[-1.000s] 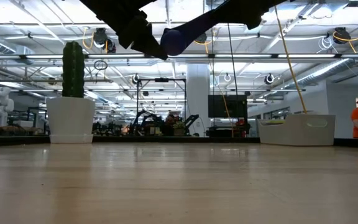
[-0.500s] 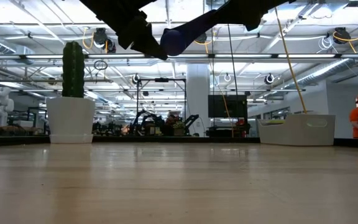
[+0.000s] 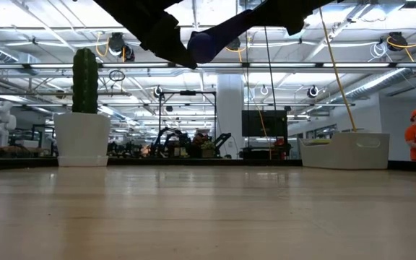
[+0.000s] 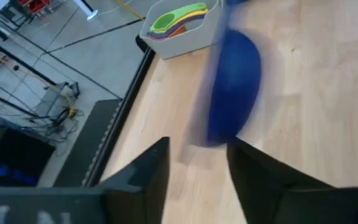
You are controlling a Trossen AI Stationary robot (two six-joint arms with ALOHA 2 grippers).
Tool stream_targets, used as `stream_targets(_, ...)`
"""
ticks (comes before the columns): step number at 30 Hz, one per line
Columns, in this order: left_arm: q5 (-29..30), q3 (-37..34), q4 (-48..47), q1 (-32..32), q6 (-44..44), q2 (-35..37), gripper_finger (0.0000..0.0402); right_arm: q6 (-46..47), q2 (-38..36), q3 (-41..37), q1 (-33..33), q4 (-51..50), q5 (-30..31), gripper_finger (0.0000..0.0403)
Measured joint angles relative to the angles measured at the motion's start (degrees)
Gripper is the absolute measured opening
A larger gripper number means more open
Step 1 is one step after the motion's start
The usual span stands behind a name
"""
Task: Nest measuring cups in basket
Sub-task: Stack the purple measuring cup on top of the green measuring cup in the gray bin
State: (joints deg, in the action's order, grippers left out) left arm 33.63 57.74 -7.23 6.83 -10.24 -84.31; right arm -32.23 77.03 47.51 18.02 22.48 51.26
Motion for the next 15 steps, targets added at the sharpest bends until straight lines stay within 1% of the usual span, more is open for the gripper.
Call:
stream_targets(2,-0.33,0.09,-1.09,-0.08,1.17,0.00,0.0178,-0.78,0.03,-0.01,0.30,-0.16,2.03,0.0001)
stream_targets(5,-0.40,0.09,-4.85,-0.74,2.69,0.00,0.0196,-3.72,0.04,-0.02,1.46,-0.17,6.96,0.0001)
stream_targets(10,0.26,0.09,-9.89,-3.44,5.22,0.00,0.0201,-9.04,0.03,-0.02,3.73,-0.24,15.89,0.0001)
stream_targets(15,0.39,0.09,-13.76,-5.65,7.51,0.00,0.0202,-15.70,0.00,-0.02,5.00,-2.99,29.25,0.0000)
